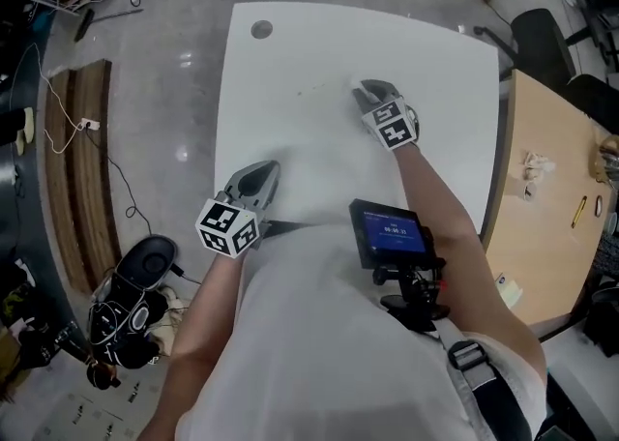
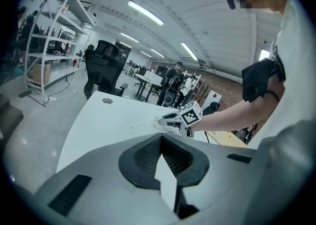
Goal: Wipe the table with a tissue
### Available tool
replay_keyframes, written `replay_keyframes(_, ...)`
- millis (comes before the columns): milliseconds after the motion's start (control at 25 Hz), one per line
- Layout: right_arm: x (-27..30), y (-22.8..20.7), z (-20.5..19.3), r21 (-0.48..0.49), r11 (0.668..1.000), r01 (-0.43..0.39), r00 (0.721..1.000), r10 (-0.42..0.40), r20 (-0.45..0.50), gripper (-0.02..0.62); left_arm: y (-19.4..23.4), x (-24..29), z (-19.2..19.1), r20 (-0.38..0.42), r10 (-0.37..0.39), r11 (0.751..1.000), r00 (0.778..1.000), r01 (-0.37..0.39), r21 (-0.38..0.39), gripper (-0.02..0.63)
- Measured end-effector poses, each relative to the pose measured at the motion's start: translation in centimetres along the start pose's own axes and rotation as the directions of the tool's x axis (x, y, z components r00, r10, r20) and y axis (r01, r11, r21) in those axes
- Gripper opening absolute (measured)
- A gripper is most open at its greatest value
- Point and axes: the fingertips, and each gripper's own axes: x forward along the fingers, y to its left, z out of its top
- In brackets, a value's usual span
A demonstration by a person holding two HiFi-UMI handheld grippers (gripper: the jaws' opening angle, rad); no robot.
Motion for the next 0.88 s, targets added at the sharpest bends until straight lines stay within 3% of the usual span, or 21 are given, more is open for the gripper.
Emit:
replay_keyframes(120,-0.4,-3.2,-0.6,0.027,0.991,0.13,0.991,-0.131,0.009,0.061,-0.4,-0.1,-0.3,0.001,0.011,1.0,1.0,-0.011,-0.006,0.006)
replay_keyframes(320,-2.7,-7.8,-2.1,0.122,0.952,0.28,0.959,-0.282,0.003,0.061,0.3,-1.1,-0.3,0.026,0.044,0.999,0.999,-0.043,-0.032,0.006)
replay_keyframes(560,-8.4,-13.4,-7.9,0.157,0.845,0.511,0.857,-0.487,-0.17,0.061,2.6,-2.4,-1.1,0.03,0.056,0.996,0.998,-0.054,-0.071,0.006)
replay_keyframes(720,-11.5,-15.1,-12.0,0.203,0.784,0.587,0.803,-0.531,-0.272,0.061,2.3,-1.5,-0.6,0.028,0.033,0.998,0.999,-0.031,-0.061,0.006)
replay_keyframes(880,-10.7,-12.7,-13.1,0.189,0.776,0.602,0.786,-0.533,-0.312,0.061,2.2,-1.2,-0.4,0.023,0.016,0.999,1.0,-0.015,-0.052,0.006)
